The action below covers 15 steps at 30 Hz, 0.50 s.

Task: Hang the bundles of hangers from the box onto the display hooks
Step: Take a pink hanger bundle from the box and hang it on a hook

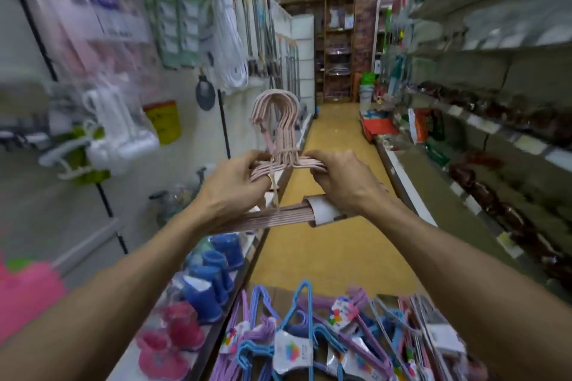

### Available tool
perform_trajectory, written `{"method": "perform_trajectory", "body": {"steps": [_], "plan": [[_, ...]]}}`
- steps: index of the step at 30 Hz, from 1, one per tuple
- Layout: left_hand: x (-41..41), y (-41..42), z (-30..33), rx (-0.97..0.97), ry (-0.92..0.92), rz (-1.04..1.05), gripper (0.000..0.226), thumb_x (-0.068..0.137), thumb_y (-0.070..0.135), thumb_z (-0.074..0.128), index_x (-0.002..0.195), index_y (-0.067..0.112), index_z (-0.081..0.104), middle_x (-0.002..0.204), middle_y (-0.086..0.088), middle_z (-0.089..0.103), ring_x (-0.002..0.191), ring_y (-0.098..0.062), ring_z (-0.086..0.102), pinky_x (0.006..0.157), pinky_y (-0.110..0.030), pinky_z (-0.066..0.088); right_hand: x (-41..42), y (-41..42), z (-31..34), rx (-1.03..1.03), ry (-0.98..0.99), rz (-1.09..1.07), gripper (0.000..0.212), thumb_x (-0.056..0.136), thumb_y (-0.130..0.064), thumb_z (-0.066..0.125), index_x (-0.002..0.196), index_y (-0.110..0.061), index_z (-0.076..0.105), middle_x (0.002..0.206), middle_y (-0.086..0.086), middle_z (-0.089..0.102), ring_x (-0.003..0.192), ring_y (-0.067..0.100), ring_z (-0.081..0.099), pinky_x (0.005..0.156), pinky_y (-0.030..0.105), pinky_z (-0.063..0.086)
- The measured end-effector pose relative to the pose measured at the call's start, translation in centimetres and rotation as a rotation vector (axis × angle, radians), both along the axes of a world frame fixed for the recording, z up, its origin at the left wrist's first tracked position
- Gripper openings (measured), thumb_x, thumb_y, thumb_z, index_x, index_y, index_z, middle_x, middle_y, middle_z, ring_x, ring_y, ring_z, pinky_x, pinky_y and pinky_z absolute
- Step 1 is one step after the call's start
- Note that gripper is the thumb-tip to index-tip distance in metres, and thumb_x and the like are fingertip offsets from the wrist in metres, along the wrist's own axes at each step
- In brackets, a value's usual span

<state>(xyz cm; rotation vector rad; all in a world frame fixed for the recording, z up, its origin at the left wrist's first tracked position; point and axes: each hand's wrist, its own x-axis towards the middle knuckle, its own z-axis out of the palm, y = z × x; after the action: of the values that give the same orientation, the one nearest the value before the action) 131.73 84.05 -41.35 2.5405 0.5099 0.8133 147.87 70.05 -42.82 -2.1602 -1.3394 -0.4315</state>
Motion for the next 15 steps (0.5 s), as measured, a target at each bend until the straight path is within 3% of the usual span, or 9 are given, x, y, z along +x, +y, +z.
{"method": "perform_trajectory", "body": {"steps": [4,7,11,15], "plan": [[-1.3,0.3,10.8,0.201,0.069,0.073,0.037,0.09,0.032,0.053,0.127,0.028,0.054,0.114,-0.006,0.07,0.105,-0.031,0.063,0.076,-0.037,0.048,-0.9,0.8,10.5,0.024,0.019,0.02,0.014,0.089,-0.015,0.056,0.099,-0.022,0.063,0.086,0.009,0.068,0.081,0.036,0.062,0.062,0.044,0.051],[-2.3,0.6,18.5,0.31,0.11,0.146,0.031,0.094,0.037,0.046,0.124,0.032,0.05,0.114,-0.006,0.069,0.105,-0.033,0.062,0.071,-0.036,0.043,-1.4,1.6,18.4,0.029,-0.014,0.018,0.014,0.09,-0.019,0.057,0.102,-0.023,0.063,0.089,0.01,0.069,0.083,0.037,0.063,0.063,0.043,0.052],[-3.8,1.2,28.7,0.375,0.1,0.205,0.034,0.092,0.055,0.04,0.118,0.035,0.049,0.112,0.0,0.07,0.1,-0.033,0.065,0.08,-0.047,0.051,-2.0,2.1,28.9,0.078,-0.039,0.04,0.013,0.091,-0.021,0.059,0.101,-0.02,0.066,0.092,0.011,0.071,0.09,0.039,0.063,0.059,0.035,0.04],[-5.4,2.3,37.7,0.402,0.104,0.187,0.027,0.091,0.048,0.046,0.115,0.036,0.049,0.109,0.003,0.069,0.098,-0.028,0.066,0.079,-0.046,0.053,-2.8,2.4,38.7,0.097,-0.052,0.078,0.011,0.091,-0.02,0.061,0.1,-0.022,0.067,0.09,0.009,0.072,0.086,0.036,0.064,0.062,0.035,0.042]]}}
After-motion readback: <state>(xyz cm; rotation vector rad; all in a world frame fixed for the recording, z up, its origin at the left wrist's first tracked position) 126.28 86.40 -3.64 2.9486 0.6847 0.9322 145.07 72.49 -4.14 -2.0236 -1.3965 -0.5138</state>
